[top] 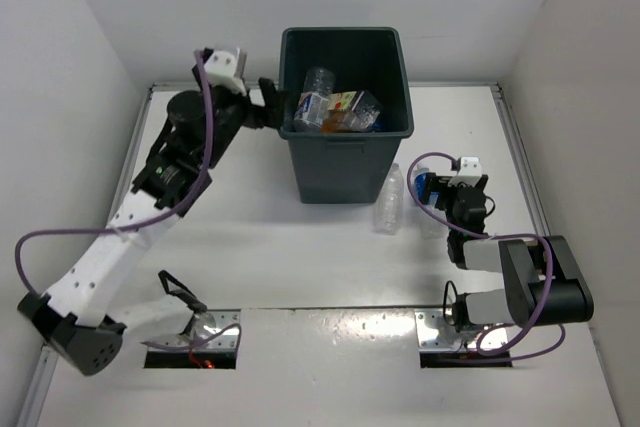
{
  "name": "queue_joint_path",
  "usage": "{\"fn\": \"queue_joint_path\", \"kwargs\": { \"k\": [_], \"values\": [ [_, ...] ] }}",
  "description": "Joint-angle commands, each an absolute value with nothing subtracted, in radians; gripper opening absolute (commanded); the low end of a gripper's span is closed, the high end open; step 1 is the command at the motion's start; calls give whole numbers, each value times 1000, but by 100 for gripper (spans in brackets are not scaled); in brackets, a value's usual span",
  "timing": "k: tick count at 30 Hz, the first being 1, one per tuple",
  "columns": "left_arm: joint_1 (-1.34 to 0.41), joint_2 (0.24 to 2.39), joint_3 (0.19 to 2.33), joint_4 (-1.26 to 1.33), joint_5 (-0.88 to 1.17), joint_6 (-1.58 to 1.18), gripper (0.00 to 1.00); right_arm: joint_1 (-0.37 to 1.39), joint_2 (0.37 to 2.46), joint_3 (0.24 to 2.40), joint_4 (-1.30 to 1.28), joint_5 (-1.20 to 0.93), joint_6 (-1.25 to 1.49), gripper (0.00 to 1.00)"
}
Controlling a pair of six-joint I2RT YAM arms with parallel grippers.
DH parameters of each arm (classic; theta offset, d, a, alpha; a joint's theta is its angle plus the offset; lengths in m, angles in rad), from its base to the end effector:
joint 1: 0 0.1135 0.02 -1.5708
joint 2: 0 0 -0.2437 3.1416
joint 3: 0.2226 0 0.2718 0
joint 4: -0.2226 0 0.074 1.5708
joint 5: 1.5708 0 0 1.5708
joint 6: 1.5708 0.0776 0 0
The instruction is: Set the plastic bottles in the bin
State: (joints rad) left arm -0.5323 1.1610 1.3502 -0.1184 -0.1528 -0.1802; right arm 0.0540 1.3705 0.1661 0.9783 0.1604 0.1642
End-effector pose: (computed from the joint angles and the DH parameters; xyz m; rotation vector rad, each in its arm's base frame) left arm 0.2837 -0.1534 0.4565 0.1426 1.5112 -0.4578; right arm 0.2696 0.0022 0.0926 0.2130 1.7813 0.0121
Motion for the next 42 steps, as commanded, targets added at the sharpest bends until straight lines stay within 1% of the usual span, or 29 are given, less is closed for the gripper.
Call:
{"fn": "queue_joint_path", "kwargs": {
  "k": [1,2,8,9,13,17,21,25,30,33,40,42],
  "values": [
    [-515,1050,1218,-121,-231,-133,100,51,1368,187,1019,160,166,100],
    [-515,1025,1151,-121,-254,-133,100,51,1368,187,1019,160,166,100],
    [-515,818,916,-121,-255,-112,100,51,1368,187,1019,160,166,100],
    [-525,758,888,-121,-233,-112,100,51,1368,187,1019,160,166,100],
    [-545,631,735,-121,-207,-133,100,51,1368,187,1019,160,166,100],
    [-568,597,654,-178,-244,-170,100,51,1368,187,1019,160,166,100],
    [-635,577,580,-178,-278,-190,100,51,1368,187,1019,160,166,100],
    [-673,531,517,-177,-219,-187,100,51,1368,187,1019,160,166,100],
    [-706,465,479,-153,-238,-152,100,51,1368,187,1019,160,166,100],
    [-715,465,469,-153,-290,-152,100,51,1368,187,1019,160,166,100],
    [-726,511,469,-172,-301,-152,100,51,1368,187,1019,160,166,100],
    [-726,534,469,-172,-301,-152,100,40,1368,187,1019,129,176,100]
  ]
}}
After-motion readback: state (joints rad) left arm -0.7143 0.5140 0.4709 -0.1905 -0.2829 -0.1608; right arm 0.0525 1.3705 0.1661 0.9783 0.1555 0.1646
